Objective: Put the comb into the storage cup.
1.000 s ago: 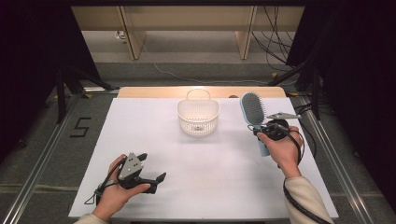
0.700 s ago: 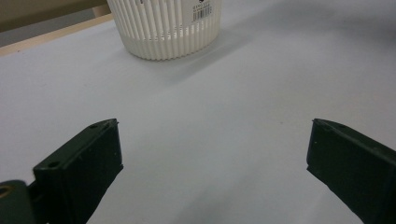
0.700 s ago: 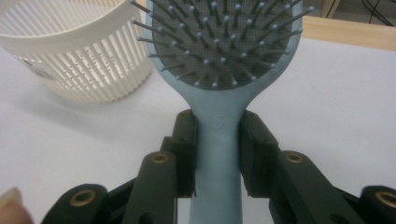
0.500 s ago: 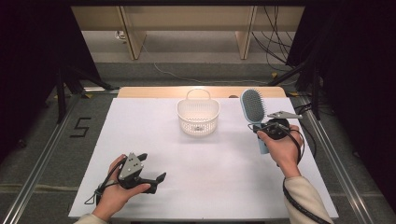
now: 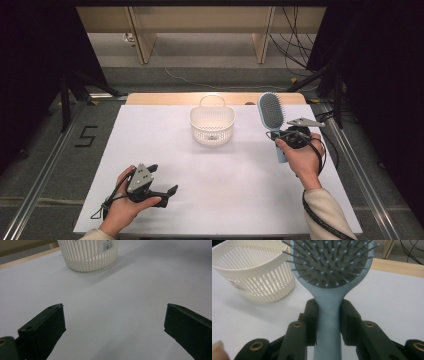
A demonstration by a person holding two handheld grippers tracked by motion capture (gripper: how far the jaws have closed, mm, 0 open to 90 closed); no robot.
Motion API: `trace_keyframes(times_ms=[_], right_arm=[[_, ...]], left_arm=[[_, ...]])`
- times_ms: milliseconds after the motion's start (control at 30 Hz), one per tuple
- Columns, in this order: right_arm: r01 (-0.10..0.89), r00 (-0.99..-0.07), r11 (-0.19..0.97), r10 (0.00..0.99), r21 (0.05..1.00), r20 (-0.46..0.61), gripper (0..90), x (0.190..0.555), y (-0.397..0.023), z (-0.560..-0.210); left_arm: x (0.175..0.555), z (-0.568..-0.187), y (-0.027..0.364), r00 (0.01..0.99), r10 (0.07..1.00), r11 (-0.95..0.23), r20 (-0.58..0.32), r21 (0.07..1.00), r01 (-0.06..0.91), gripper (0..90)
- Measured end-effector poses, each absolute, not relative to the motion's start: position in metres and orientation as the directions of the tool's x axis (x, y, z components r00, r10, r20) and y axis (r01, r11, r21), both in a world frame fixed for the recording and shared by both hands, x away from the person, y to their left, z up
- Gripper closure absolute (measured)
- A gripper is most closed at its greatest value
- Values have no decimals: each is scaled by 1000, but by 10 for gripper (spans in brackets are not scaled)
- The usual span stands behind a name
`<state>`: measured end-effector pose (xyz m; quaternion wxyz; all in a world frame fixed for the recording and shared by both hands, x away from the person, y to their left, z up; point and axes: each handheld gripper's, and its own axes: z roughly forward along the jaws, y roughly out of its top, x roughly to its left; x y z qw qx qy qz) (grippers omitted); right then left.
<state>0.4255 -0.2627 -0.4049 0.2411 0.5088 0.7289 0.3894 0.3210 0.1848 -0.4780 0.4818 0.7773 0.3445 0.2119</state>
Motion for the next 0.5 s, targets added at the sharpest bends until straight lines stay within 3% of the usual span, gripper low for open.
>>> trace_keyframes(times_ms=[500], right_arm=[[530, -370, 173, 928, 830, 43, 707, 427, -261, -398]], left_arm=[[321, -478, 185, 672, 741, -297, -5, 894, 334, 28]])
